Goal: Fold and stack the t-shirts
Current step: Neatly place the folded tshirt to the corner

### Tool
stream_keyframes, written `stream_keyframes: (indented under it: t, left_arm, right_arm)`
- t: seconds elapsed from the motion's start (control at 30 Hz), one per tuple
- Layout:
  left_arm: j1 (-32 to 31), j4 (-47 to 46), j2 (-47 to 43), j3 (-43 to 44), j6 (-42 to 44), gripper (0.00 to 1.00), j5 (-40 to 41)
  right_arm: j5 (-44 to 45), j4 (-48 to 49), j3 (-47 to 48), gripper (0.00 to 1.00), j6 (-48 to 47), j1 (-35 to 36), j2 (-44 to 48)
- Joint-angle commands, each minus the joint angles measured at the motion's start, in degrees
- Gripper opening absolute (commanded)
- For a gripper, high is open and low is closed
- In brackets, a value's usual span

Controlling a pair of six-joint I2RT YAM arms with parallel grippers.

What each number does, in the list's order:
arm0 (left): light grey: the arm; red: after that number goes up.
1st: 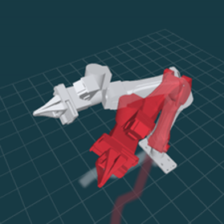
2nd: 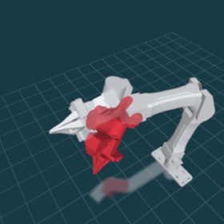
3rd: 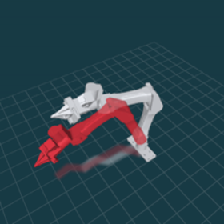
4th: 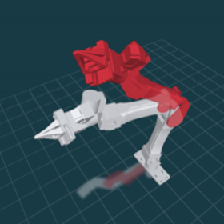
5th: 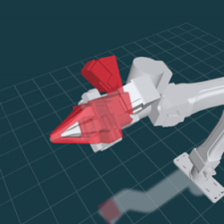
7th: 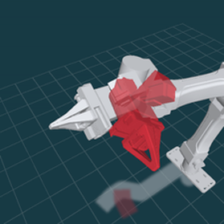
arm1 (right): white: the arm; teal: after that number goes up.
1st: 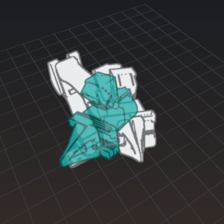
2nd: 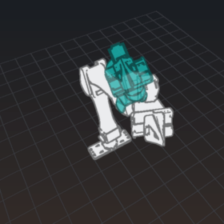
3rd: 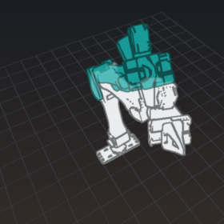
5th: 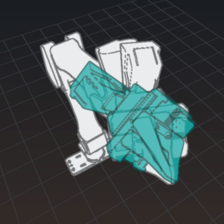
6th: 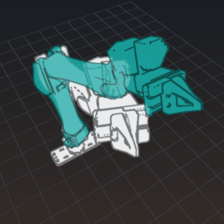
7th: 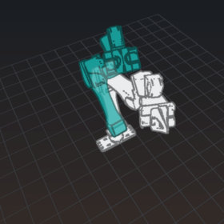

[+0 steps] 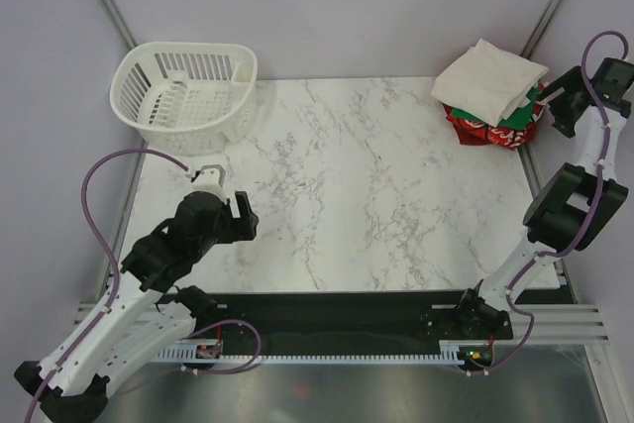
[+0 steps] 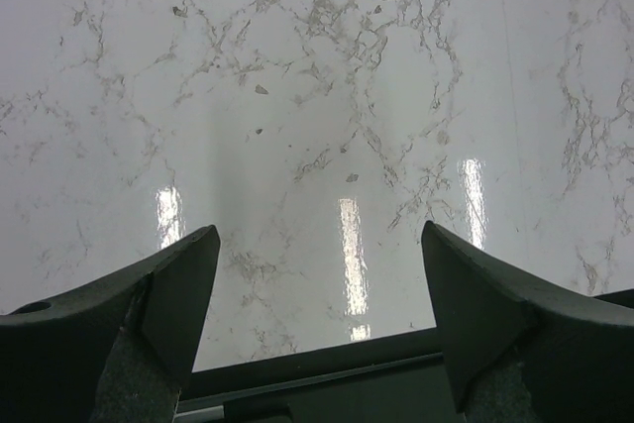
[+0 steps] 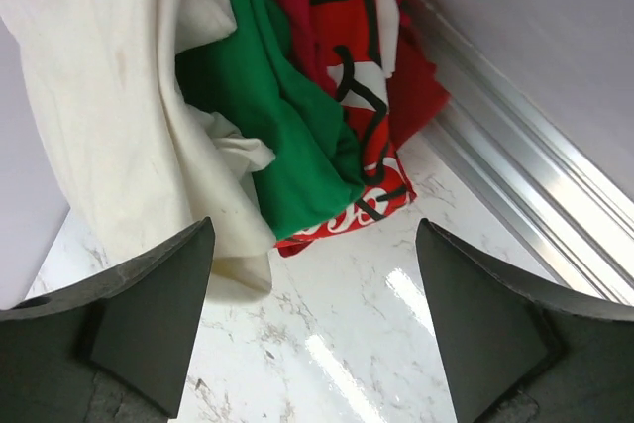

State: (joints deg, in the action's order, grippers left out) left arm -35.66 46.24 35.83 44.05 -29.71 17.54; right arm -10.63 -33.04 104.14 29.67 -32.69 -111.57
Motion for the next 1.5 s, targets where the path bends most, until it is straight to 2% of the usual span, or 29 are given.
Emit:
stream_keyframes:
  t: [0.0,0.13,0.27,0.3,0.33,0.43,0.53,0.6,0.77,1.07,1.13,1.3,1.47]
  left_arm:
    - [-0.29,-0.45,-0.68,0.16,-1.66,0.90,1.44]
    - [-0.46,-0.45,-1.73,0.16,-1.92,0.89,1.88]
    - [-0.38,-0.19,-3.31,-0.02,-2.10,0.89,2.41]
    - [-0.38,-0.27,-3.58,-0.02,-2.01,0.90,2.32]
    - [-0.38,-0.27,-3.67,-0.02,-2.01,0.89,2.32]
    - [-0.29,-0.18,-3.23,0.07,-1.93,0.90,2.32]
    - [-0.29,-0.10,-2.88,0.16,-1.93,0.89,2.32]
    - [-0.38,-0.10,-3.22,0.16,-2.01,0.89,2.50]
    - [-0.29,-0.10,-3.58,0.07,-2.01,0.90,2.67]
    - [-0.29,-0.01,-2.79,0.16,-2.01,0.90,2.67]
    - [-0.38,-0.01,-2.61,0.16,-2.10,0.89,2.67]
    - [-0.38,-0.01,-2.00,0.24,-2.01,0.89,2.67]
    - [-0.38,0.08,-1.47,0.42,-1.84,0.89,2.41]
  right_arm:
    - [19.44,8.07,1.07,0.90,4.69,-10.91,9.43]
    - [7.41,13.85,-4.19,0.81,6.27,-9.07,14.09]
    - [-2.25,15.54,-7.45,0.49,7.15,-5.82,15.50]
    - [-2.90,15.55,-7.81,0.40,7.42,-5.29,15.42]
    - [-3.77,16.50,-9.11,0.26,7.94,-4.06,15.68]
    - [-8.60,22.45,-12.71,0.07,9.17,-1.25,16.21]
    - [-15.80,29.23,-12.74,0.00,12.68,1.92,12.80]
    - [-22.03,30.83,-10.46,0.00,15.67,3.32,9.37]
    - [-26.54,31.72,-3.33,0.01,18.05,5.88,-1.71]
    - [-15.40,25.84,-4.03,0.06,9.45,3.69,-6.91]
    - [-12.50,23.56,-6.03,0.06,7.61,2.46,-4.82]
    - [6.45,16.44,-11.14,0.11,2.94,0.78,4.50]
    - [8.61,15.81,-16.94,0.23,1.44,1.66,16.37]
